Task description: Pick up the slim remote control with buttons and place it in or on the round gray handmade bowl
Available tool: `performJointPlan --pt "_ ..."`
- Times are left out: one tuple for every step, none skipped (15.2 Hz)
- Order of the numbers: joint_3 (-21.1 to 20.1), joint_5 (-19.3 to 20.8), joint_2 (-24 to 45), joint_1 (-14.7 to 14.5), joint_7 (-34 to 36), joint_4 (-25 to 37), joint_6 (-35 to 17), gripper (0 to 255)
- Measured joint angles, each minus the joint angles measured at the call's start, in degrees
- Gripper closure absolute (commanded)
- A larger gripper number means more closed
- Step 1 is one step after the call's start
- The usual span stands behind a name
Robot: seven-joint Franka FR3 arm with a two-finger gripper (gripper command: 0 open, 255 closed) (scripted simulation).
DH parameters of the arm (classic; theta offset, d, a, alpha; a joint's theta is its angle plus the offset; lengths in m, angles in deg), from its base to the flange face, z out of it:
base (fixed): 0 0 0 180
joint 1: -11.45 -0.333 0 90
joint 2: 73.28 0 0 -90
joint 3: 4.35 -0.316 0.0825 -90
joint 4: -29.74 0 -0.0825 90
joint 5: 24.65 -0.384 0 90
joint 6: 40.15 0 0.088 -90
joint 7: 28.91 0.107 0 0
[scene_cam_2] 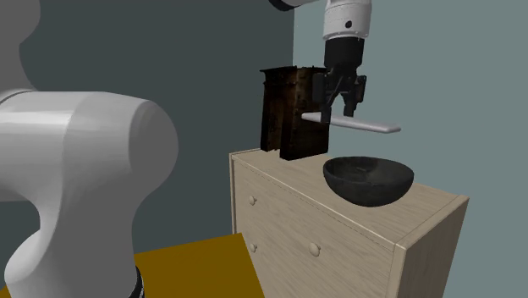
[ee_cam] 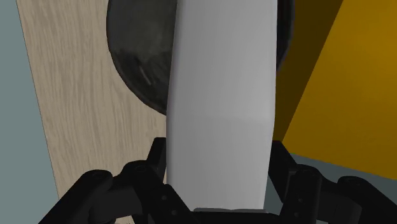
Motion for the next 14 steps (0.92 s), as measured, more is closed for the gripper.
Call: performJointPlan --pt "0.73 0.66 -0.56 0.7 -1.11 -0.15 0.07 255" --pt "1.87 0.81 -0.29 0.87 -2.42 0.39 0.06 255" --pt "3.31 1.08 -0.12 1.19 -4.14 1.03 0.13 255" --pt "4.11 1.25 -0.02 1.33 -4.98 1.04 -0.16 255" --pt "4.74 1.24 0.28 1.25 -5.46 0.93 -0.65 255" --pt "5.09 1.3 0.43 1.22 -5.59 0.46 -1.29 255" --pt "5.64 1.31 0.72 1.12 -5.86 -0.03 -2.1 255" --pt "5.96 1.39 0.86 1.1 -5.93 -0.58 -2.8 255" --pt "6.45 1.41 1.14 1.0 -6.07 -1.21 -3.71 255" --pt "6.95 1.28 1.58 0.75 -6.17 -1.69 -4.6 255" --pt "7.0 1.52 1.45 0.91 -6.05 -2.45 -5.24 255" --pt "7.45 1.5 1.74 0.79 -6.17 -2.99 -6.07 255" --pt "7.92 1.44 2.11 0.6 -6.25 -3.56 -6.97 255" --pt "8.29 1.26 2.52 0.32 -6.3 -3.87 -7.64 255"
